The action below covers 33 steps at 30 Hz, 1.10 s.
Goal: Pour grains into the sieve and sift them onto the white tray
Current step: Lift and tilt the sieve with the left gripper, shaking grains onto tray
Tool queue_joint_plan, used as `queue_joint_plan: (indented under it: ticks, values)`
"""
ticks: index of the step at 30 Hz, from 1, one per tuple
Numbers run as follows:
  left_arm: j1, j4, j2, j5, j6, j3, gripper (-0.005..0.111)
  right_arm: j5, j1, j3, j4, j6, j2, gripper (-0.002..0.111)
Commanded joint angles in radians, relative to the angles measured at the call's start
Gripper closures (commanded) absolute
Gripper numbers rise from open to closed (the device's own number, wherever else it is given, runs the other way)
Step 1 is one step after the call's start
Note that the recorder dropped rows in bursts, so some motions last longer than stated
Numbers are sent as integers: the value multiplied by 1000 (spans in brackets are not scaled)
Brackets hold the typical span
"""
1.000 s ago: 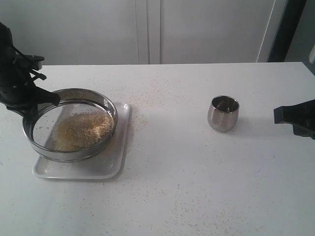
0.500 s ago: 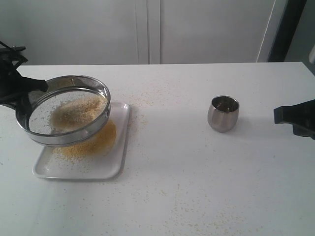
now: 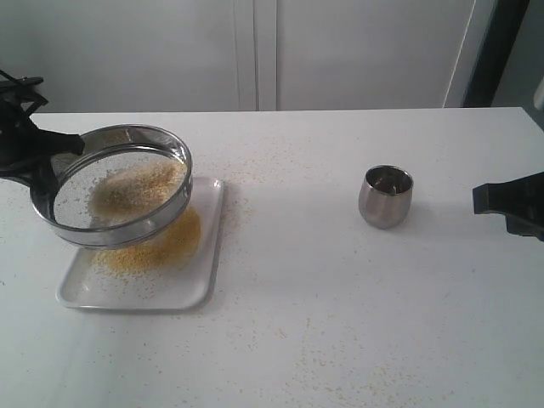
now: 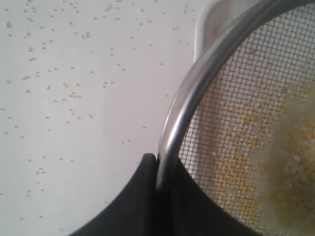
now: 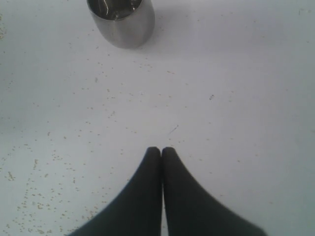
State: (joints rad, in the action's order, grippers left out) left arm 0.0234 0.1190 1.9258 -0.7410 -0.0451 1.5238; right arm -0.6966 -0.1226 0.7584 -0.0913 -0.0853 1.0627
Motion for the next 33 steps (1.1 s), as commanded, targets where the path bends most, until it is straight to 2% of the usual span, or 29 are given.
queue_joint_plan:
  ticks: [1,4,9,12,14,16,18,19,23,25,27,30,31,33]
  values:
    - [-1,44,-16,-87,1,11,107,11,4,-5,6,-1,-6,108]
    - [-1,56,-49,-118,1,-28,107,11,4,-5,6,-1,-6,108]
    - [-1,117,-99,41,45,-145,107,11,4,-5,6,-1,-6,108]
    - [-1,103,-41,109,36,-102,107,11,4,-5,6,-1,-6,108]
    - [-12,99,25,29,-14,-9,107,11,4,-5,6,-1,-6,108]
    - [-13,103,79,-123,-45,84,107,8,4,-5,6,-1,-6,108]
    - [12,104,74,-198,-6,76,107,8,4,-5,6,-1,-6,108]
    - [33,90,44,-177,-7,26,107,8,4,-5,6,-1,-6,108]
    - [84,93,-109,144,-48,-220,107,8,4,-5,6,-1,-6,108]
    - [74,88,-95,200,-49,-223,107,10,4,-5,6,-1,-6,108]
    - [44,82,-27,145,-51,-126,107,10,4,-5,6,-1,-6,108]
    - [19,76,80,-59,-98,67,107,12,4,-5,6,-1,-6,108]
    - [21,78,88,-138,-79,89,107,12,4,-5,6,-1,-6,108]
    - [42,34,39,-183,-26,37,107,12,4,-5,6,-1,-6,108]
